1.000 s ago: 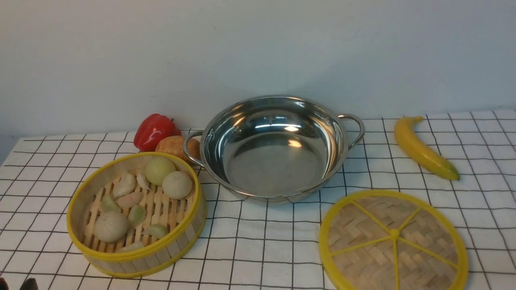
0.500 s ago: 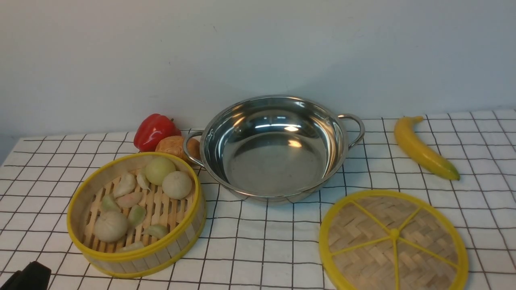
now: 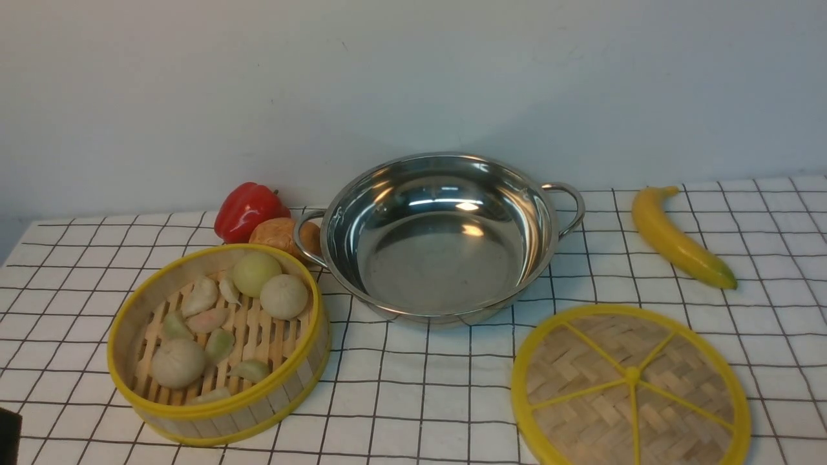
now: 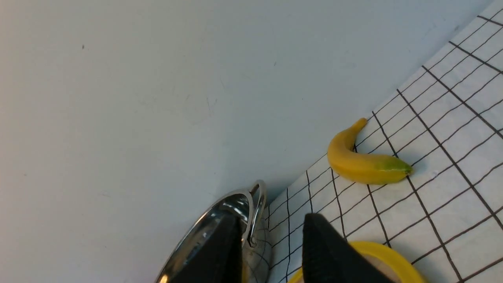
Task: Place the steamer in the pot on the white tablecloth, and put the lid on the steamer.
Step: 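Grasp the rim of the steamer basket holding the buns with the left gripper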
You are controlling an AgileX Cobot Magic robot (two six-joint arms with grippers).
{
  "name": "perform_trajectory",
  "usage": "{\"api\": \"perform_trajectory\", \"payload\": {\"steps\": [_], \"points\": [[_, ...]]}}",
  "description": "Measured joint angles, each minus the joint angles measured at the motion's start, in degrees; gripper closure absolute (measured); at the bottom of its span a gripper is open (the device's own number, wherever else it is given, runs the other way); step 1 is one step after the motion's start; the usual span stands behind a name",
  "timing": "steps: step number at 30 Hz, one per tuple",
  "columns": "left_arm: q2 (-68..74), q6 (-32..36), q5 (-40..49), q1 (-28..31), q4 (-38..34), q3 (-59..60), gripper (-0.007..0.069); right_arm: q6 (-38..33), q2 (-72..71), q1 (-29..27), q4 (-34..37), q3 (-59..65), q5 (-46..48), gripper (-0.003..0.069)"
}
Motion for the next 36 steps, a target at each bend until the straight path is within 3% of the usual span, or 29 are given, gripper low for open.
{"api": "perform_trajectory", "payload": {"steps": [9,13,15,18,19,20,21,22,25,33,36], "points": [[0.00,0.04,-4.07,0.00,-0.45,-0.50,0.0382,0.02,0.00,0.00,2.12,0.00,-9.34,0.0419],[-0.05,3.72,-7.56,0.00,4.48,-6.23,0.0382,0.02,0.28,0.00,0.32,-4.67,-17.31,0.0419],[0.05,5.55,-8.36,0.00,6.96,-8.68,0.0382,0.02,0.27,0.00,-2.29,-7.73,-19.57,0.0419],[2.83,9.52,-9.60,0.00,11.50,-14.76,0.0382,0.02,2.43,0.00,-13.43,-16.81,-21.80,0.0419],[3.09,9.70,-9.60,0.00,11.75,-15.43,0.0382,0.02,2.62,0.00,-13.43,-16.81,-21.80,0.0419],[6.03,11.37,-9.51,0.00,12.39,-18.02,0.0382,0.02,4.61,0.00,-20.62,-21.73,-20.22,0.0419],[6.04,11.58,-9.46,0.00,12.40,-18.33,0.0382,0.02,4.85,0.00,-20.62,-21.73,-20.22,0.0419],[9.06,12.84,-9.16,0.00,12.64,-20.33,0.0382,0.02,6.72,0.00,-25.72,-25.00,-17.53,0.0419],[18.45,16.11,-4.88,0.00,12.75,-24.67,0.0382,-0.04,11.76,0.00,-31.99,-31.06,-8.33,0.0419],[49.96,18.60,5.67,0.18,13.11,-34.25,0.0382,-1.40,25.86,0.00,-32.82,-39.28,23.05,0.0419],[58.66,18.60,10.33,1.34,13.17,-38.17,0.0382,-3.42,28.73,0.00,-31.30,-39.53,29.03,0.0419]]}}
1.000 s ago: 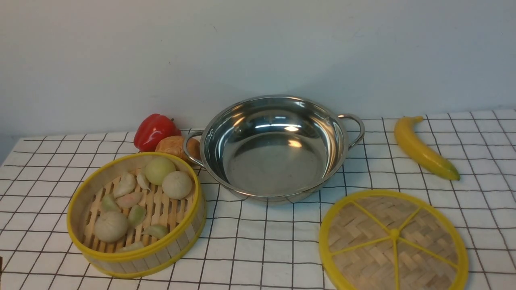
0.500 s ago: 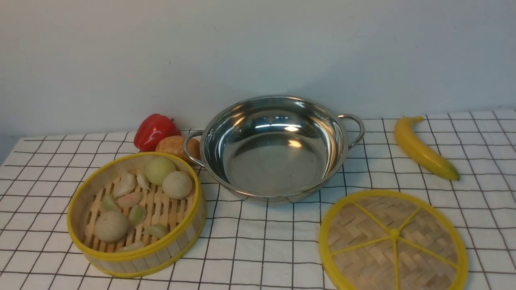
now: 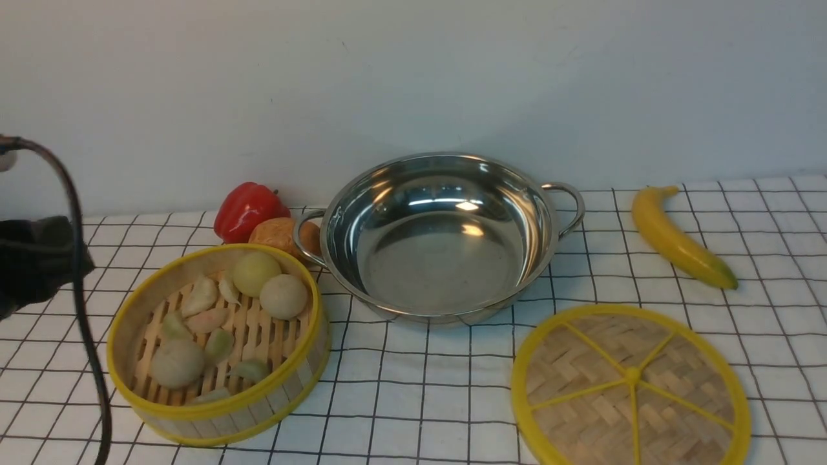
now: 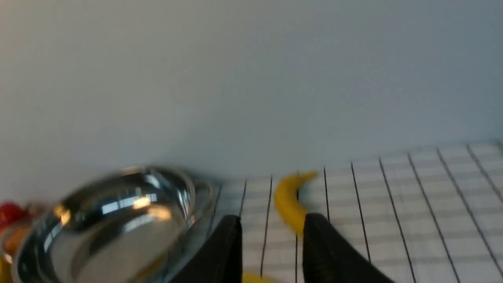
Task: Place the steamer in the pot on the white tablecloth, and put the lid on the steamer.
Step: 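Grasp the rim of the steamer basket holding the buns with the left gripper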
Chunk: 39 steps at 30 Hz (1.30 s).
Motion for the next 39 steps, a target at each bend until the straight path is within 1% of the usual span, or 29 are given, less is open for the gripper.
{"api": "perform_trajectory", "payload": {"steps": [1,2,5,7,9,10,11,12,15,22,29,39], "points": [[2.27,-0.06,1.69,0.54,0.06,-1.18,0.0382,-0.85,0.87,0.00,0.63,0.00,2.51,0.0419],[8.72,-0.55,6.61,2.66,0.62,-4.51,0.0382,-2.49,2.33,0.00,1.87,-0.05,5.42,0.0419],[18.13,-2.24,16.40,7.34,3.92,-12.03,0.0382,-6.36,3.72,0.00,5.35,-0.07,8.56,0.0419],[20.46,-3.28,18.52,8.79,5.18,-14.16,0.0382,-7.53,3.89,0.00,6.53,-0.07,8.68,0.0419],[25.56,-6.80,22.64,11.69,8.89,-18.97,0.0382,-10.53,3.93,0.00,9.67,-0.11,8.48,0.0419],[26.92,-8.20,23.50,12.24,10.25,-20.17,0.0382,-11.68,3.93,0.00,10.65,-0.18,8.39,0.0419],[27.56,-8.45,23.67,12.45,10.60,-20.44,0.0382,-11.85,3.93,0.00,11.15,-0.24,8.34,0.0419],[30.02,-10.54,24.60,12.81,13.49,-22.18,0.0382,-13.52,3.93,0.00,12.94,-0.29,8.34,0.0419],[33.63,-12.70,25.63,12.69,17.25,-23.30,0.0382,-15.29,3.93,0.00,15.48,-0.36,8.28,0.0419],[38.77,-13.65,26.28,10.02,21.00,-23.34,0.0382,-16.21,3.93,0.00,17.16,-0.40,8.23,0.0419],[41.43,-14.25,25.78,9.06,22.52,-23.54,0.0382,-17.46,3.93,0.00,18.36,-0.40,8.23,0.0419],[46.43,-14.31,23.46,8.02,24.12,-23.58,0.0382,-17.52,3.93,0.00,18.81,-0.40,8.35,0.0419]]}}
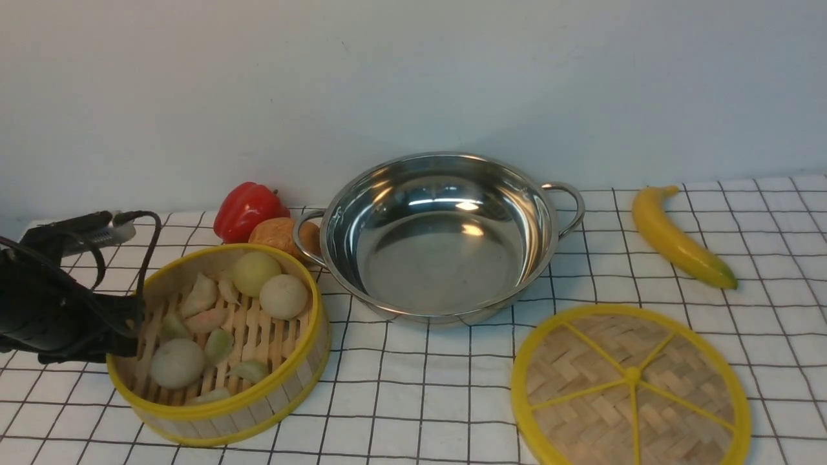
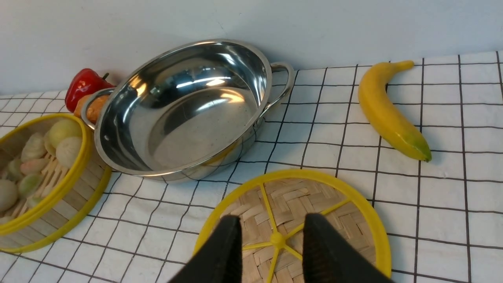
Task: Place the steamer in the pot on the white tablecloth, and put the lid on the steamer.
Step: 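Grasp the rim of the steamer basket holding the buns with the left gripper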
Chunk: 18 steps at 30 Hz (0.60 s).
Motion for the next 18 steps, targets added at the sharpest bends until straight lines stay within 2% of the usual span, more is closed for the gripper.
{"api": "perform_trajectory", "payload": {"steps": [3,9,14,18], "points": [[0.88,-0.43,-0.12,0.00,0.99,0.00,0.0407,-0.04,0.00,0.00,0.26,0.00,0.04,0.0419],[1.10,-2.58,-1.90,-0.19,1.82,-0.07,0.0558,-0.04,0.00,0.00,0.64,-0.01,0.04,0.0419],[1.10,-1.52,-1.51,-0.19,4.04,-0.49,0.0578,-0.04,0.00,0.00,0.83,-0.01,0.04,0.0419],[1.42,-2.59,3.34,-0.19,8.12,-3.73,0.0578,-0.04,0.00,0.00,0.83,-0.01,0.04,0.0419]]}}
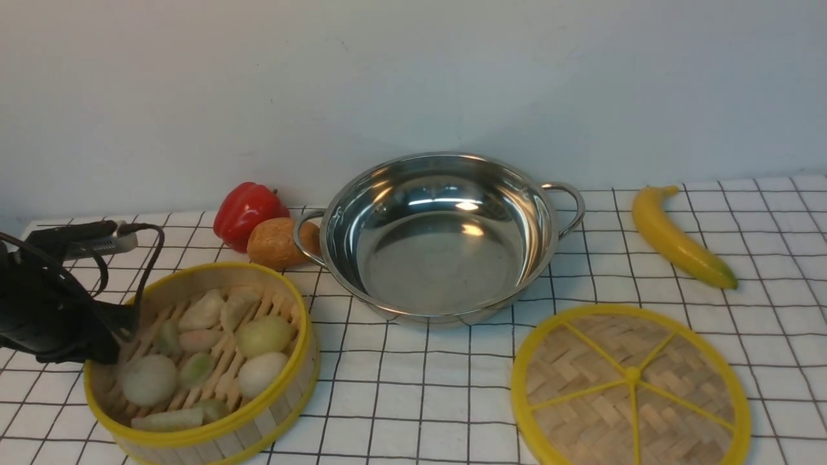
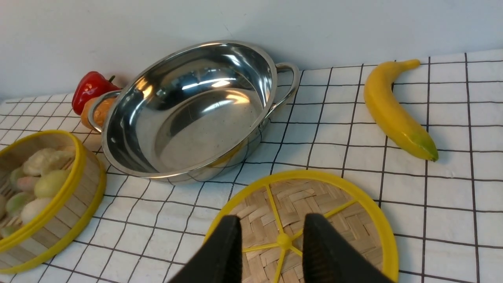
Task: Place the steamer in the pot on the white tablecloth, and put the lid on the steamer.
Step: 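Grasp the rim of the steamer basket holding the buns with the left gripper, then place the bamboo steamer basket with dumplings into the steel pot with the left gripper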
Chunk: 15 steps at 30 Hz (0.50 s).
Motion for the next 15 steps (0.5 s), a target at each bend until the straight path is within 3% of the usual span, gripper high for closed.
{"api": "perform_trajectory", "payload": {"steps": [8,15], "points": [[0.17,-4.79,15.64,0.00,8.05,-14.96,0.0578,0.00,0.00,0.00,0.20,0.00,0.00,0.0419],[0.17,-5.78,25.60,-0.90,4.14,-29.62,0.0578,0.00,0.00,0.00,0.20,0.00,0.02,0.0419]]}}
